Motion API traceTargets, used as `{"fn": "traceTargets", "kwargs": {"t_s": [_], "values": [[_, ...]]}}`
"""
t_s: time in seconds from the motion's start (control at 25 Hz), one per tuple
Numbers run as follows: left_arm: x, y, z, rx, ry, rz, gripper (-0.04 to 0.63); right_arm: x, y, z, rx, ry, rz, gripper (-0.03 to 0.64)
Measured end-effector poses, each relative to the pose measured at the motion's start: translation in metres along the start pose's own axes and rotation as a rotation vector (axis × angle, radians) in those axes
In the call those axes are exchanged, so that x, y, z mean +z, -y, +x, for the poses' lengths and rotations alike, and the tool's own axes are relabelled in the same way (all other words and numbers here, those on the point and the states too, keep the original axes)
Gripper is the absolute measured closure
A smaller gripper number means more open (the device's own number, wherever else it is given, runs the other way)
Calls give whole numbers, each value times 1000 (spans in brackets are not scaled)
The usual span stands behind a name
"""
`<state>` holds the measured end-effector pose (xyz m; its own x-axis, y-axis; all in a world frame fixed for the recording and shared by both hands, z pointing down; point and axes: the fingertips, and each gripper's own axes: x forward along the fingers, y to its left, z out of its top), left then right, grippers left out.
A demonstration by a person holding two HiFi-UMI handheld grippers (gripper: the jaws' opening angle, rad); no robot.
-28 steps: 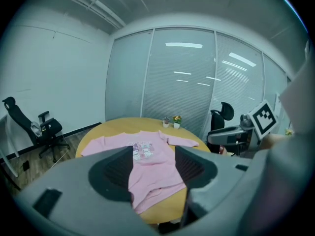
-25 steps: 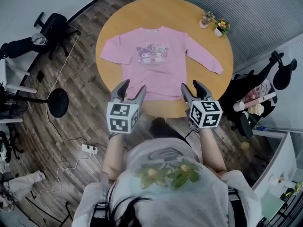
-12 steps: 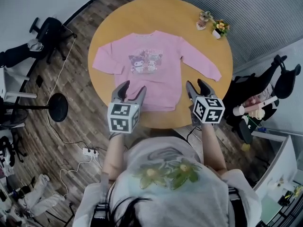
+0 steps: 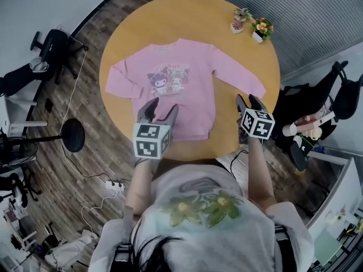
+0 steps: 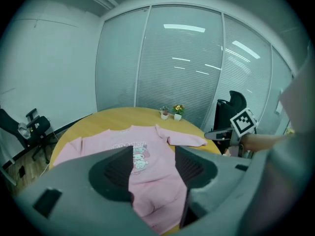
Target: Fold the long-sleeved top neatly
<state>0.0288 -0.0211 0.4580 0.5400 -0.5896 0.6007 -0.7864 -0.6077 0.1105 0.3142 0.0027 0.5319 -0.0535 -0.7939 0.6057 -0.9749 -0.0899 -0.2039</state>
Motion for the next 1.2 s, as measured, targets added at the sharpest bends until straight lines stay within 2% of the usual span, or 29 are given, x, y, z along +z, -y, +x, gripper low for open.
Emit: {"fn": "traceTargets", "kwargs": {"t_s": [0.28,0.48,0.6,0.8,0.96,1.04,1.2], "values": [[-5,7,29,-46,-51,9,347,-18,71,32,-139,-34,138,407],[-6,11,47,-68,-82,17,347,-29,129,45,-285,-48,239,407],[-7,14,57,-83,-102,29,347,-40,157,53,-342,-62,322,407],[-10,14,65,-88,-124,38,347,-63,175,65,-355,-82,461,407],[-15,9,69,-83,-140,33,347,-74,169,74,-344,-107,478,410],[-16,8,69,-79,-144,28,347,-75,169,73,-369,-107,466,430],[-21,7,68,-72,-154,19,347,-76,174,72,-374,-101,462,531]]}}
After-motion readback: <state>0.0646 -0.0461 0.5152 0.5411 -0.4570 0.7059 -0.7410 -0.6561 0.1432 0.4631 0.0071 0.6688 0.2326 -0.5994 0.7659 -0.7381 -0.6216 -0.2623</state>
